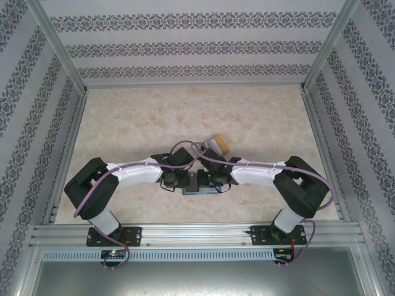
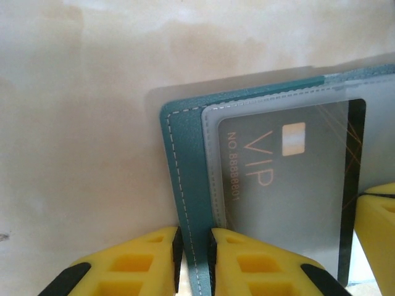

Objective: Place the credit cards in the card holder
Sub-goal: Insert the credit card into the card slot.

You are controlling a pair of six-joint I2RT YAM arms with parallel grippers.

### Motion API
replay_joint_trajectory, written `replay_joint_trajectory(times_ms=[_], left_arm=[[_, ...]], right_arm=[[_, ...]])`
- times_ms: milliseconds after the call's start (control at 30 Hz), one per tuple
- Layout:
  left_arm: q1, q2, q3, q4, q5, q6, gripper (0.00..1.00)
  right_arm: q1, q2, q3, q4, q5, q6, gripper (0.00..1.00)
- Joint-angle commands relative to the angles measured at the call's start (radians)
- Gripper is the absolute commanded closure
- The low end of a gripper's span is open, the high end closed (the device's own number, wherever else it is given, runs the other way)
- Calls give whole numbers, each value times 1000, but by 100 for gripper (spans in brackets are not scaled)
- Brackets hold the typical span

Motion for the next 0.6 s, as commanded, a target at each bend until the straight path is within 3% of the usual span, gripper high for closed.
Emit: replay_joint_trajectory(times_ms=[0,167,300,567], left_arm=[[4,-4,-3,40,2,8,76],[4,-1,-5,34,-4,7,74],[5,8,-7,20,-20,5,76],[5,47,-1,16,-24,4,78]], right_arm=[[9,23,15,47,-25,-16,90],[9,-16,-5,63,-7,-10,85],[0,-68,-10,-46,104,3,84],[-29,-75,-86,-60,136,31,84]])
